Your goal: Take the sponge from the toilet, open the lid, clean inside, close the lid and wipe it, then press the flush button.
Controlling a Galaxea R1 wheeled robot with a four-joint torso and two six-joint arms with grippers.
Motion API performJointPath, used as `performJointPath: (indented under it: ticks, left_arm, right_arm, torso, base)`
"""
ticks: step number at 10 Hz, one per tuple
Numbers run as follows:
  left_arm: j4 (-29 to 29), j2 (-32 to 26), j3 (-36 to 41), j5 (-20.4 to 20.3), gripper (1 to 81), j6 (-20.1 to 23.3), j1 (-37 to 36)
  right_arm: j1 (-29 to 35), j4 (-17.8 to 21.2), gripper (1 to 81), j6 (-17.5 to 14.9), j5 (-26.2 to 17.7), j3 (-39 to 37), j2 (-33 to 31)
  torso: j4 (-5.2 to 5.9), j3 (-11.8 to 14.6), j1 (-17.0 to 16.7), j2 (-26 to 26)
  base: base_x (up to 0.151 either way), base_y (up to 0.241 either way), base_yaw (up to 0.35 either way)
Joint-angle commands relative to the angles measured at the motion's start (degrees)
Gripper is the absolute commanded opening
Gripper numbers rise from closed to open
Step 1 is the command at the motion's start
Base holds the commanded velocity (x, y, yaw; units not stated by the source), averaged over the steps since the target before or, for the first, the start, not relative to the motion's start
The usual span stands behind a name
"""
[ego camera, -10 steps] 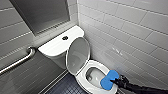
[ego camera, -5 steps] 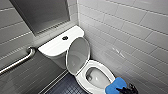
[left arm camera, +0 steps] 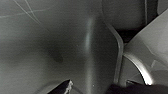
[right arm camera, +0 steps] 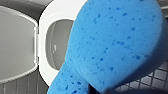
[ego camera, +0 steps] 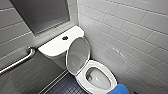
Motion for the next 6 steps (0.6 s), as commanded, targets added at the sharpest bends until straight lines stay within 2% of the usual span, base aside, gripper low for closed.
performJointPath:
  ticks: [1, 3, 4, 6]
  left_arm:
    - [-0.28, 0.02, 1.25, 4.63, 81.1, 0.31, 1.42]
    - [-0.19, 0.20, 1.25, 4.63, 81.1, 0.31, 1.34]
    - [-0.19, 0.20, 1.33, 4.63, 81.1, 0.31, 1.17]
    - [-0.19, 0.20, 1.25, 4.63, 81.1, 0.22, 1.08]
  right_arm:
    - [2.72, -0.94, 1.0, -1.37, -0.04, 9.18, -8.69]
    - [5.79, -1.02, 1.0, -2.43, -1.60, 8.04, -10.72]
    - [9.03, -1.11, 1.0, -2.52, -5.97, 5.08, -9.59]
    - [15.98, -1.38, 1.0, -2.43, -15.75, -5.30, -2.91]
  torso:
    - [0.00, 0.00, 0.00, 0.00]
    - [0.00, 0.00, 0.00, 0.00]
    - [0.00, 0.00, 0.00, 0.00]
    - [0.00, 0.00, 0.00, -0.02]
  base:
    - [0.000, 0.000, 0.000]
    - [0.000, 0.000, 0.000]
    - [0.000, 0.000, 0.000]
    - [0.000, 0.000, 0.000]
